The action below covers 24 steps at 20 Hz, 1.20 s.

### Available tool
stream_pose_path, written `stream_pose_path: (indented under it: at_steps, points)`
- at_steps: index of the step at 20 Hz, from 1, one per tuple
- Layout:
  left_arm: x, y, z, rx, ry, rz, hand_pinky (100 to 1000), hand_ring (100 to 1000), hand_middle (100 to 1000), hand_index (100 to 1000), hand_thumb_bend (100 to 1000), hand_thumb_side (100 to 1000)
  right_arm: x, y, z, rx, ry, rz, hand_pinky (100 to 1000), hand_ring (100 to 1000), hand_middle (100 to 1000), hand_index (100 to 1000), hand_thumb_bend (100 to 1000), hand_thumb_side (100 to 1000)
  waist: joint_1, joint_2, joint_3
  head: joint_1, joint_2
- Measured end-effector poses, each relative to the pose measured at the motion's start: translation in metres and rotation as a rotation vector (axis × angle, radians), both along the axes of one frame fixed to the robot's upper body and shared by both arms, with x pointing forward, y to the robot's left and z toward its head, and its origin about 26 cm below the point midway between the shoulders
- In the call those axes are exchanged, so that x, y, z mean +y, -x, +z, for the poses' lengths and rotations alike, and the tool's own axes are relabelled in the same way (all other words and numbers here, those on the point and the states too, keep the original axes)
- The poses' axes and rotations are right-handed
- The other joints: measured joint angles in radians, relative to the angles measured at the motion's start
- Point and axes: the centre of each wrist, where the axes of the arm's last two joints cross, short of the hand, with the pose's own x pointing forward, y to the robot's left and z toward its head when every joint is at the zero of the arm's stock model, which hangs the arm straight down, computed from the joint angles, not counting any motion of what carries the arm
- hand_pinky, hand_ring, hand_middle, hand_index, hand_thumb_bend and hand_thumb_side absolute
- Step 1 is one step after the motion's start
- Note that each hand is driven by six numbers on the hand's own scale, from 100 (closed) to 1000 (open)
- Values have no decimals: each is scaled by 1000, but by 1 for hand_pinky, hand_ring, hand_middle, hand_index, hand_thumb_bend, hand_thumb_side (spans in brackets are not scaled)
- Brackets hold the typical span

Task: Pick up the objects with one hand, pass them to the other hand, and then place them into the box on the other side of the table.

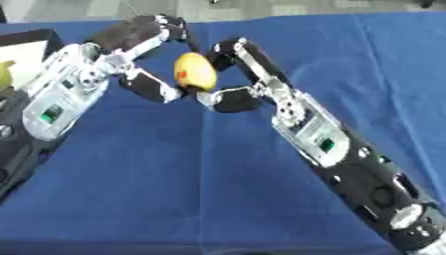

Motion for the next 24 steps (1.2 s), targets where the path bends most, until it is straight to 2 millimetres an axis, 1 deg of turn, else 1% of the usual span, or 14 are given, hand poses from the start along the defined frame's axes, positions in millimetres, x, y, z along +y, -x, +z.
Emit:
stream_pose_path:
  at_steps: [4,8,12,13,14,15,17,18,20,21,22,24]
  points:
    - [1,1,0,13,2,-3,762,766,734,735,387,151,0,0,0,0,3,0,691,649,460,517,383,100,0,0,0,-2,0]
    - [0,3,-1,16,15,-5,751,749,705,705,327,134,0,1,1,-3,2,0,689,648,459,516,386,100,0,0,0,-2,0]
    - [0,3,-2,22,22,-6,737,722,662,658,203,135,0,1,2,-4,2,-4,688,647,459,516,388,100,0,0,0,-2,0]
    - [0,3,-3,23,23,-7,729,710,643,633,167,135,0,1,2,-4,2,-4,688,647,459,516,389,100,1,0,0,-2,0]
    - [0,3,-3,24,25,-8,726,704,634,621,152,133,0,1,2,-5,2,-3,687,647,459,515,389,100,1,0,0,-2,0]
    - [0,3,-3,25,28,-8,719,691,614,584,122,120,0,1,2,-5,2,-3,687,647,462,515,389,100,1,0,0,-2,0]
    - [-1,4,-3,25,33,-10,713,672,593,554,100,115,0,1,2,-6,3,-4,687,647,463,515,389,100,1,0,0,-2,0]
    - [-1,4,-4,26,36,-10,713,671,595,558,101,120,0,1,2,-6,3,-4,687,647,463,515,389,100,1,0,0,-2,0]
    - [-1,4,-5,29,42,-7,722,691,639,625,206,132,0,1,2,-6,2,-4,686,647,463,515,389,100,1,0,0,-2,0]
    - [-1,4,-5,29,44,-6,734,715,682,671,282,147,0,1,2,-6,2,-5,686,647,463,515,389,100,1,0,0,-2,0]
    - [-1,4,-5,30,44,-5,739,725,696,688,308,158,0,1,2,-6,3,-6,686,646,463,515,389,100,1,0,0,-2,0]
    - [-1,4,-5,31,43,-5,753,750,731,728,398,192,-1,2,1,-3,6,-9,685,646,463,514,388,100,1,0,1,-3,0]
